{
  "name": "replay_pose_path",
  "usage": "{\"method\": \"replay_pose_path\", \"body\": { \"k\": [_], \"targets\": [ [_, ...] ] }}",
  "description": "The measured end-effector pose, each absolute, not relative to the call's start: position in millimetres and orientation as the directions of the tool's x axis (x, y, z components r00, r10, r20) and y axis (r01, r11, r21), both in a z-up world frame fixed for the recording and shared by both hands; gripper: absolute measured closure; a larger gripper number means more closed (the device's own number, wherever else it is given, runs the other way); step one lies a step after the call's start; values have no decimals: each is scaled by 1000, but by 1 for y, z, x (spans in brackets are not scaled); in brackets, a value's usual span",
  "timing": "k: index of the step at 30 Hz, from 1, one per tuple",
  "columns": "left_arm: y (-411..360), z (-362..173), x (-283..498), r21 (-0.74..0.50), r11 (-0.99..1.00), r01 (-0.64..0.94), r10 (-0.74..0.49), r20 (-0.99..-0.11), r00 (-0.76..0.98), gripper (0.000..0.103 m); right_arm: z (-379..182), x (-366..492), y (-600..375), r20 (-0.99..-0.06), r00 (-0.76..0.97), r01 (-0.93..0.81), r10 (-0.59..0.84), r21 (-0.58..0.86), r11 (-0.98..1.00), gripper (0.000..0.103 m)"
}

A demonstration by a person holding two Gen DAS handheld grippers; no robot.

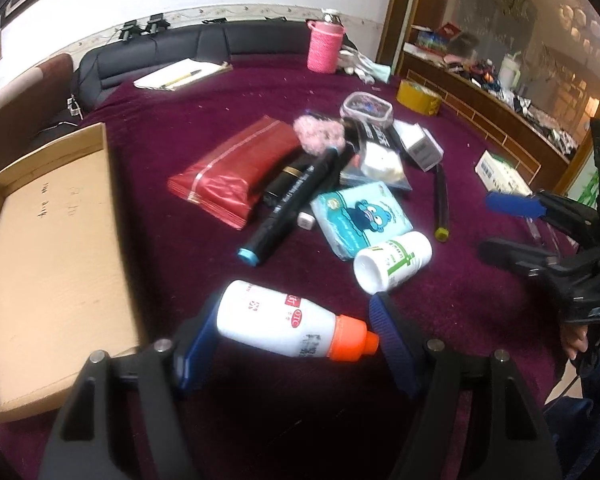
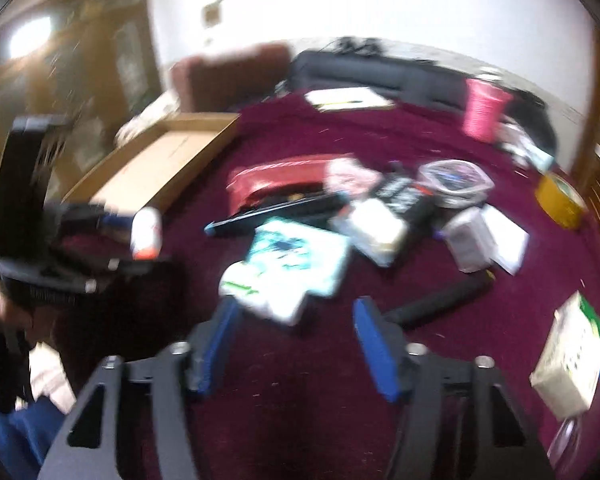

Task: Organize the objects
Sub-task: 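Grasp the white pill bottle with right tool while left tool grasps orange-capped bottle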

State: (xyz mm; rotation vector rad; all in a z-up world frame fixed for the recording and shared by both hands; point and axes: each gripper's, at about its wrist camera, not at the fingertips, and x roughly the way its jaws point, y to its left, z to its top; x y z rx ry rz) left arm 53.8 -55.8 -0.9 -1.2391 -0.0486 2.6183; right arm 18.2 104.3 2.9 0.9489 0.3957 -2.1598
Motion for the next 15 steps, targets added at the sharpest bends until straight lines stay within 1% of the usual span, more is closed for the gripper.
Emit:
{"method": "replay_pose_path", "body": {
  "k": [1, 3, 6, 10, 15],
  "targets": [
    [-60, 1, 55, -139, -970, -198, 233, -753, -616, 31, 1, 20, 95, -757, -442, 759, -481, -31, -650, 61],
    [-68, 5, 59, -144, -972, -186, 231, -743, -628, 31, 0, 22, 82, -774, -442, 792, -453, -100, -602, 62],
    [-79, 11, 64, -144, -976, -166, 218, -733, -645, 30, -4, 17, 70, -801, -403, 834, -444, -122, -538, 62],
    [-93, 13, 71, -154, -978, -140, 208, -721, -661, 30, -20, 6, 54, -839, -380, 860, -390, -165, -482, 62],
    [-102, 15, 77, -160, -979, -127, 204, -715, -669, 30, -30, 0, 46, -852, -370, 879, -371, -192, -436, 59]
  ]
}}
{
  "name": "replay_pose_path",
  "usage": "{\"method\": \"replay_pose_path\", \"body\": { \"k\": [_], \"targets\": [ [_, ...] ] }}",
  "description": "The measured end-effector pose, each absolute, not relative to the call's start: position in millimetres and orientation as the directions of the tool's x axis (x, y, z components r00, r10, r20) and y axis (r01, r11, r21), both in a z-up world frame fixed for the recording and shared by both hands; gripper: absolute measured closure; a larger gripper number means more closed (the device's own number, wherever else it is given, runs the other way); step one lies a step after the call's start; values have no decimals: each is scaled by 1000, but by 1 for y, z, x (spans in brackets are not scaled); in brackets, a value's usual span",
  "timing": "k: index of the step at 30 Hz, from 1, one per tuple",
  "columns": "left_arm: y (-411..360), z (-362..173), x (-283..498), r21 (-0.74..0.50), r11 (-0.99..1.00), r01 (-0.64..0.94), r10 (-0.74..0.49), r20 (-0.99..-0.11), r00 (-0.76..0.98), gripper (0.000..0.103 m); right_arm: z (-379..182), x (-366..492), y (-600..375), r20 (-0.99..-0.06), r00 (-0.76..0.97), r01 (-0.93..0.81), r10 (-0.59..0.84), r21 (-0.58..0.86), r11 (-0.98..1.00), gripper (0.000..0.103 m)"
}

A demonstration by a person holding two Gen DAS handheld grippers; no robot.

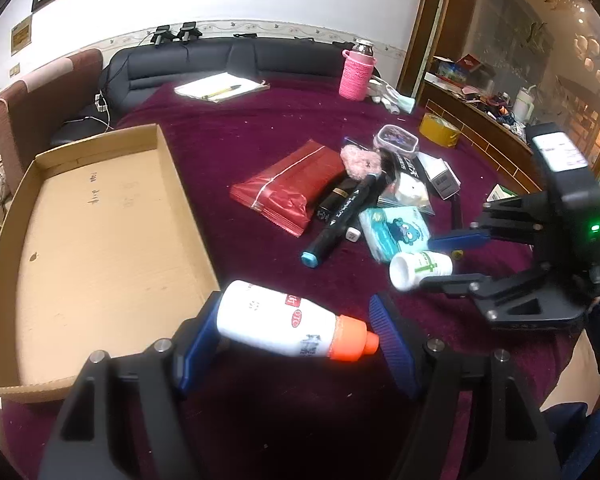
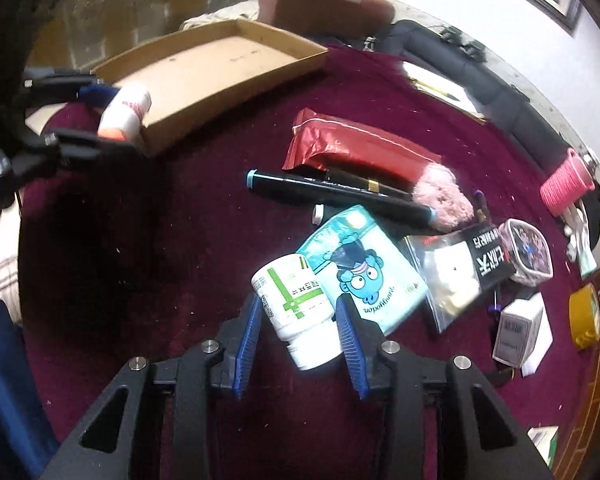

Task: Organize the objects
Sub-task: 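Grasp the white pill bottle with right tool while left tool grasps orange-capped bottle, then carry both bottles into the cardboard box and open both tools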

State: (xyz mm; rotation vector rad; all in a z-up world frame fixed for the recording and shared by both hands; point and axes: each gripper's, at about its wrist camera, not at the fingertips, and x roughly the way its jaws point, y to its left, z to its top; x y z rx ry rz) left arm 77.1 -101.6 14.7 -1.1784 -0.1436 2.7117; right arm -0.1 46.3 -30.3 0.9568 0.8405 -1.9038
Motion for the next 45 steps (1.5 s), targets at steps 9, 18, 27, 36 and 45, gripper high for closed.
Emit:
{"method": "replay_pose_path", "body": {
  "k": [9, 18, 27, 36, 45],
  "targets": [
    [-109, 17, 78, -175, -978, -115, 206, -707, -676, 30, -36, -2, 41, -860, -394, 862, -324, -223, -455, 61],
    [-114, 18, 79, -178, -979, -103, 200, -705, -680, 30, -30, -19, 46, -873, -343, 831, -346, -110, -546, 64],
    [-129, 30, 81, -181, -980, -83, 186, -691, -699, 30, 17, -31, 40, -818, -263, 776, -511, 135, -616, 64],
    [-177, 61, 80, -172, -985, -24, 136, -678, -722, 30, 52, -37, -27, -777, -180, 775, -603, 266, -574, 64],
    [-232, 87, 33, -94, -996, 0, 67, -712, -699, 30, 63, -99, -126, -781, -159, 716, -604, 329, -615, 64]
  ]
}}
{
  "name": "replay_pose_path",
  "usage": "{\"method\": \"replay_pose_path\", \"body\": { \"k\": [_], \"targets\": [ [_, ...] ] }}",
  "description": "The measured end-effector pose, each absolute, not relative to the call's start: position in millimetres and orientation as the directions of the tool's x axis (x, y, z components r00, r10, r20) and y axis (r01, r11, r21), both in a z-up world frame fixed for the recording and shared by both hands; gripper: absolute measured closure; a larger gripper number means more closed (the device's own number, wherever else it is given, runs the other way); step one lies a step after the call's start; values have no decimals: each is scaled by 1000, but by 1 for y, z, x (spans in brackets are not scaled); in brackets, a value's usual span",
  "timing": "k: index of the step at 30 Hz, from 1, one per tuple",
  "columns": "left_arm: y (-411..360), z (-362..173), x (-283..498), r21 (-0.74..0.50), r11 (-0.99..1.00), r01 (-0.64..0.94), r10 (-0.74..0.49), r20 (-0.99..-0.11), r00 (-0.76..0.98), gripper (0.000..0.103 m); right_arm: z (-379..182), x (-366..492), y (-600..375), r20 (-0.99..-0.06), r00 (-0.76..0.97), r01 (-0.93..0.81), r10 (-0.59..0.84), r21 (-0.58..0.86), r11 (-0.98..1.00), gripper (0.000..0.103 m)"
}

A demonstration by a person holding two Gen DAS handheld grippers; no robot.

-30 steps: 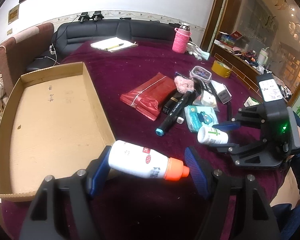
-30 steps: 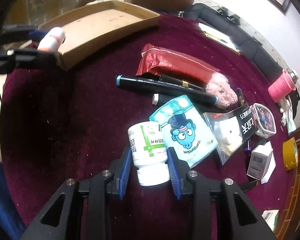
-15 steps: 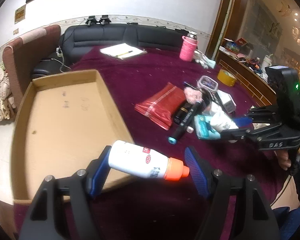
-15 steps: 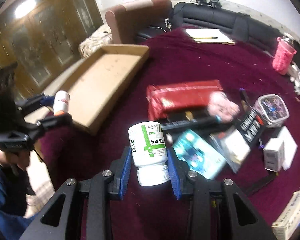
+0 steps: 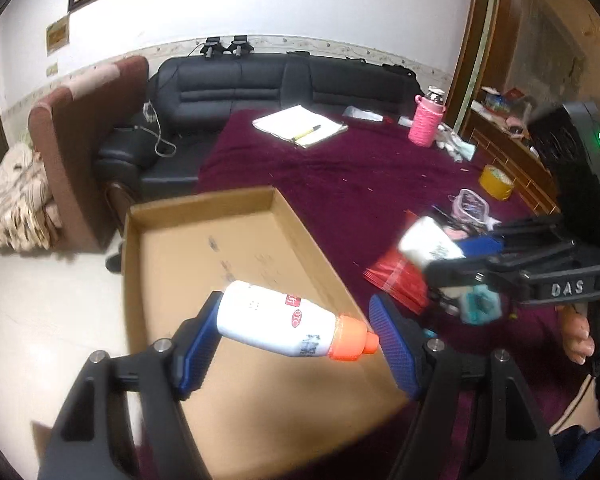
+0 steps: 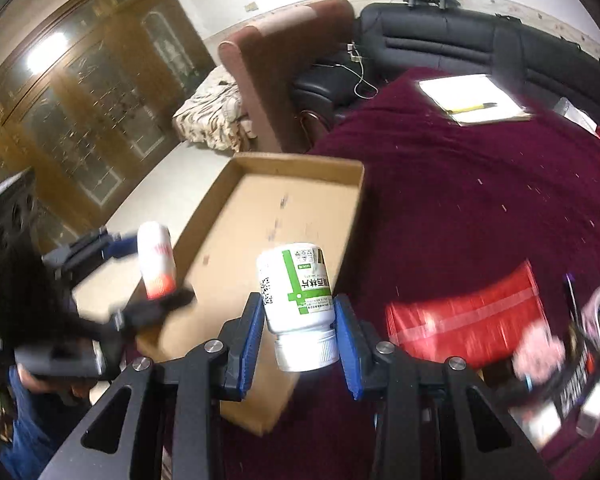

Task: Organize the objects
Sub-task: 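Carry both bottles into the cardboard box and open both tools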

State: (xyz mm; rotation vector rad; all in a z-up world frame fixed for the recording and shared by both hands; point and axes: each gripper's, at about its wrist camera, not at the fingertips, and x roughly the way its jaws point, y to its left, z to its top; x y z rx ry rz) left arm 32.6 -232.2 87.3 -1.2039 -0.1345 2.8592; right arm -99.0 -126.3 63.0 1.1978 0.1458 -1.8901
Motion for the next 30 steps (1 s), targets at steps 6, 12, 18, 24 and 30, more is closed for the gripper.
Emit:
{"method": "replay_pose_path", "body": {
  "k": [6, 12, 18, 24, 30],
  "targets": [
    [-245, 65, -20, -65, -996, -55, 85, -774, -628, 30, 41, -139, -171, -812, -152, 671, -563, 333, -662, 64],
    [-241, 27, -65, 10, -995, -97, 48, -812, -581, 30, 19, -163, -200, -840, -146, 651, -522, 316, -690, 64],
    [-253, 12, -90, 34, -996, -83, 19, -824, -566, 30, -6, -174, -215, -846, -143, 649, -513, 311, -694, 63],
    [-261, 4, -99, 28, -996, -88, 26, -827, -561, 30, -19, -180, -221, -837, -147, 644, -527, 323, -693, 63],
    [-268, -3, -106, -15, -998, -68, 50, -833, -550, 28, -14, -181, -213, -820, -165, 633, -548, 338, -696, 62]
  ]
}}
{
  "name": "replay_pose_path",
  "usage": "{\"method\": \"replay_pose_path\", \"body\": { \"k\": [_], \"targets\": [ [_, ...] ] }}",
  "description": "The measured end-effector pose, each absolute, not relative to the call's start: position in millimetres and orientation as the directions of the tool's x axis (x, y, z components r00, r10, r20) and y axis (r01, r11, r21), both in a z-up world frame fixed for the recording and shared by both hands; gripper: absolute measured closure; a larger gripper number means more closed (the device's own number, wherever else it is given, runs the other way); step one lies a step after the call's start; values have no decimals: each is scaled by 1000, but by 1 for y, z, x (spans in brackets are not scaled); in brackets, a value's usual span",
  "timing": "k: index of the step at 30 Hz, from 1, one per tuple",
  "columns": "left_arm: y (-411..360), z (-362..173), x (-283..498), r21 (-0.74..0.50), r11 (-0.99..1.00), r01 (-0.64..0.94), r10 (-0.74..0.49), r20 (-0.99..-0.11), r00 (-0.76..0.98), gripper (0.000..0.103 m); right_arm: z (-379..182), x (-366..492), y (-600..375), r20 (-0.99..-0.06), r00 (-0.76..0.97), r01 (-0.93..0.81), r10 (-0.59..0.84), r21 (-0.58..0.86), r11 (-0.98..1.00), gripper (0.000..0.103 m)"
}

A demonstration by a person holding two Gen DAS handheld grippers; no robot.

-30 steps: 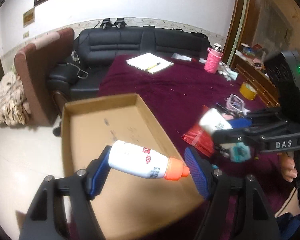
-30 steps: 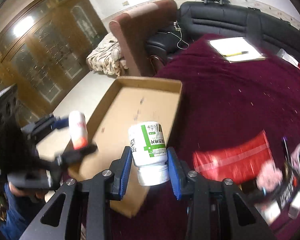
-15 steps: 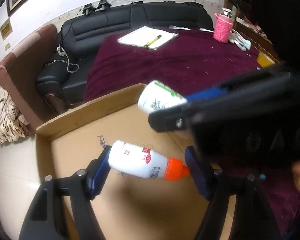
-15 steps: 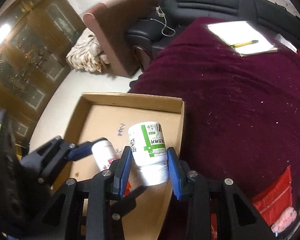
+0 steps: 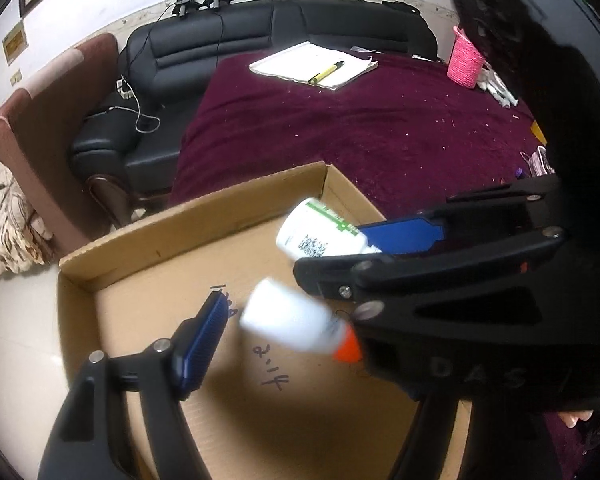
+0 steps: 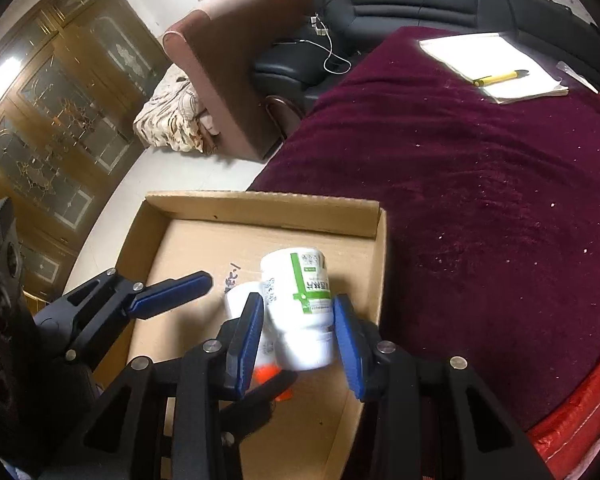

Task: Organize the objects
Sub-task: 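Carry both bottles into the cardboard box and open both tools, then grasp the red foil bag with left tool while right tool grasps green-white medicine box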

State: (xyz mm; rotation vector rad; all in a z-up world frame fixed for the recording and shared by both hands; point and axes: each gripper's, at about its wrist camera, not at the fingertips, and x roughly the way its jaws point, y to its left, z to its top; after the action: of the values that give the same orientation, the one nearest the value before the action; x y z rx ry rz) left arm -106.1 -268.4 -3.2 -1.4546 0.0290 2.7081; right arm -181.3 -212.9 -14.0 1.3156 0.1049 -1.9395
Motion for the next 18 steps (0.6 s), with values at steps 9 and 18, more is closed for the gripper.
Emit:
{"method": "replay_pose_path", "body": {
  "k": [9, 18],
  "targets": [
    [-281, 16, -88, -100, -995, -30, 98, -796, -598, 26, 12, -178, -150, -739, -171, 556, -652, 474, -683, 57],
    [-247, 56, -43, -181, -980, -83, 186, -685, -704, 19, 11, -156, -56, -709, -223, 466, -669, 525, -712, 43]
  ]
}}
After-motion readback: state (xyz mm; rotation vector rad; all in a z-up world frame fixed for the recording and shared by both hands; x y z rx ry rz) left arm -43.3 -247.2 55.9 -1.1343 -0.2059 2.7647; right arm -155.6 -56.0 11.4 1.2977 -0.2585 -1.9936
